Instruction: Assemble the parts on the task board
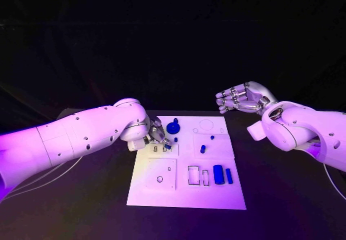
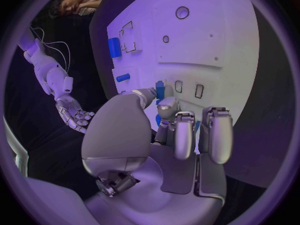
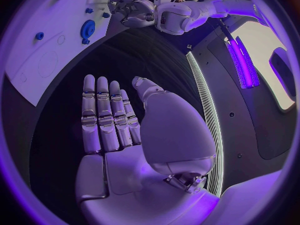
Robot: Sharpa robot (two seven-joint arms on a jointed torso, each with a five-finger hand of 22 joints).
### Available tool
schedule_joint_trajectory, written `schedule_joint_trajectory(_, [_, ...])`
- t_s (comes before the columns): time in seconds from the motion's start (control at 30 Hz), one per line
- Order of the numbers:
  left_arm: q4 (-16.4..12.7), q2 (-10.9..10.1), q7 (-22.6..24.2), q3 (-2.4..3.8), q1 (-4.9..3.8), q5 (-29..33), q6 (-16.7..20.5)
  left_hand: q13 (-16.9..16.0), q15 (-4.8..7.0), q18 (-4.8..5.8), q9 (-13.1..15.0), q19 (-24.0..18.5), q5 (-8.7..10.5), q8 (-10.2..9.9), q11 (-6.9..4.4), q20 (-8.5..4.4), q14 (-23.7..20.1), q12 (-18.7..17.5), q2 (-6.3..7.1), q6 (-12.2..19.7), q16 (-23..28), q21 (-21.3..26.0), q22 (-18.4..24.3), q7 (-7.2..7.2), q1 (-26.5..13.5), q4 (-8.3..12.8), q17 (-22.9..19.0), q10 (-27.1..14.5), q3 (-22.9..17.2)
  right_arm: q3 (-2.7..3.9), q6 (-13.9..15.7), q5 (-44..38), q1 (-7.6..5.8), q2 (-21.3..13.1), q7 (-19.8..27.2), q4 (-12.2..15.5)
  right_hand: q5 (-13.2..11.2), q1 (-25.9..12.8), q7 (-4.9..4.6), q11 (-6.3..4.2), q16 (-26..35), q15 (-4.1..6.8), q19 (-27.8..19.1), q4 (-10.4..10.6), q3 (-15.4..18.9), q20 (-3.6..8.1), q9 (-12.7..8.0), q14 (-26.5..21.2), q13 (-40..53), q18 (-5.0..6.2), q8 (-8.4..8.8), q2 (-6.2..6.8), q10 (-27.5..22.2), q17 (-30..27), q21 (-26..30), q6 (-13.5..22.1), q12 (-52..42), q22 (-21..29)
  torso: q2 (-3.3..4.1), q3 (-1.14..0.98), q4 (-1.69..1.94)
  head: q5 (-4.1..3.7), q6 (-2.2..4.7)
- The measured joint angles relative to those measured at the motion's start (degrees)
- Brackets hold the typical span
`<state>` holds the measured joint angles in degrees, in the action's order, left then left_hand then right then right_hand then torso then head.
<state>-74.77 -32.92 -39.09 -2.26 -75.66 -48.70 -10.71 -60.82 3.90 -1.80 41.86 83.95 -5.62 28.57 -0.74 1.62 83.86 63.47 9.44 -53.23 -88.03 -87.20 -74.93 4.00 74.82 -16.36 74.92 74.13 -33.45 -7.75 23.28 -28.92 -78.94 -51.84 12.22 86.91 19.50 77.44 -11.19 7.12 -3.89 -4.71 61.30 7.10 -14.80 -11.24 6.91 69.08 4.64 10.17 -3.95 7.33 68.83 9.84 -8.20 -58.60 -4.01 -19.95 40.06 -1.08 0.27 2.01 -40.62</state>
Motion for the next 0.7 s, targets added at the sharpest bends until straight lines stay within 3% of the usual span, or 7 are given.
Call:
schedule_joint_trajectory(0.27, [-1.53, -1.08, -0.5, -0.18, 0.83, -0.76, 3.0, -1.44, 0.2, 0.0, 0.03, 0.0, 0.03, 1.09, -0.31, 0.0, 0.2, 1.53, 0.62, 0.06, 0.0, 0.0, 0.0, -0.34, -1.97, 1.94, 0.0, 0.71, -1.94, -0.01, 0.0, -0.01, 0.06, -0.07, 0.01, -0.01, 0.35, 0.0, 0.0, 0.0, 0.0, 0.0, 0.0, 0.0, 0.0, 0.0, 0.0, 0.0, -0.12, 0.0, 0.0, 0.0, 0.0, -0.15, 0.0, 0.0, 0.0, 0.16, 0.01, 0.03, -0.01, 0.19, -0.01])
schedule_joint_trajectory(0.53, [-2.8, -1.6, -0.68, -0.23, 1.85, -5.6, 5.96, -2.83, 0.2, 0.0, 0.47, 0.0, 0.19, 1.66, -0.51, 0.0, 0.2, 3.1, 0.95, 0.07, 0.0, 0.0, 0.01, -0.35, -3.13, 2.45, -0.01, 1.75, -3.09, -0.01, 0.0, -0.04, 0.07, -0.07, 0.04, 0.01, 0.35, 0.0, 0.0, 0.0, 0.0, 0.0, 0.0, 0.0, 0.0, 0.0, -0.04, 0.0, -0.12, 0.0, 0.0, 0.0, 0.0, -0.15, 0.0, 0.0, 0.0, 0.22, 0.01, 0.06, -0.07, 0.45, -0.07])
schedule_joint_trajectory(0.7, [-3.17, -1.65, -0.75, -0.23, 2.6, -7.76, 7.4, -3.53, 0.4, -0.01, 0.75, 0.21, 0.2, 2.06, -0.6, -0.21, -0.01, 3.74, 1.41, 0.08, 0.0, 0.0, 0.01, -0.36, -3.85, 2.85, -0.01, 2.25, -3.96, -0.02, 0.0, -0.05, 0.12, -0.11, 0.07, 0.03, 0.35, 0.0, 0.0, 0.0, 0.0, 0.0, 0.0, 0.0, 0.0, 0.0, -0.04, 0.0, -0.11, 0.0, 0.0, 0.0, 0.0, -0.14, 0.0, 0.0, 0.0, 0.22, 0.0, 0.1, -0.1, 0.5, 0.35])
